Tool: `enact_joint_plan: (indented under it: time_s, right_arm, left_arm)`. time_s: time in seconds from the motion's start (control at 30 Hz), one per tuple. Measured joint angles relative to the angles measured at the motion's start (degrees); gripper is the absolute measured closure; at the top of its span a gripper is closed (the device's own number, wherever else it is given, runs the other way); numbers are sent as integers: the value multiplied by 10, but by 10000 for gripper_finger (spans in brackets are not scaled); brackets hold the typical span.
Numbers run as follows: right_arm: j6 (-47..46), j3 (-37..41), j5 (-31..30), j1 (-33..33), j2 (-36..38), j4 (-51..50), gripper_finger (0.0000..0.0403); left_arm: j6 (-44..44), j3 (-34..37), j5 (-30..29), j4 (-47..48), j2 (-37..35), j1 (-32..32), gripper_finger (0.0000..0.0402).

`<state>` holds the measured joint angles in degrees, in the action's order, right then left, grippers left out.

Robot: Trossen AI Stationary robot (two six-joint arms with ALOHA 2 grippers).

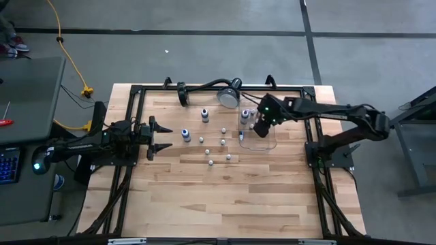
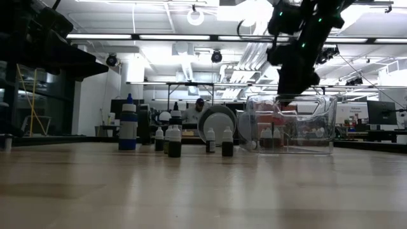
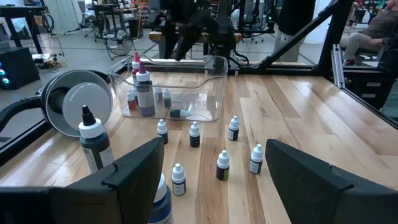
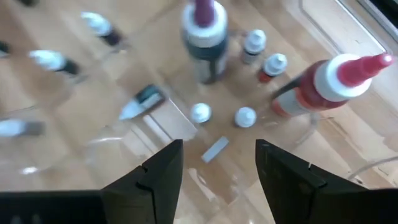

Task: Pick & Place food coloring
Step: Put the big blue food coloring bottle into the transparent bin

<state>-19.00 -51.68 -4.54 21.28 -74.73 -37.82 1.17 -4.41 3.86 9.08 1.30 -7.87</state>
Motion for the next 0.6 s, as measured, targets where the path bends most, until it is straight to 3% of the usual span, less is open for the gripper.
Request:
enact_joint_plan:
  time_s: [0.17, 0.6]
  right_arm:
    - [0, -20, 18, -32, 30, -21, 214]
    - [59, -154, 15, -143, 18, -86, 217]
  left_arm:
    - [0, 0, 0, 0, 0, 0, 124]
    - [0, 0, 0, 0, 0, 0, 124]
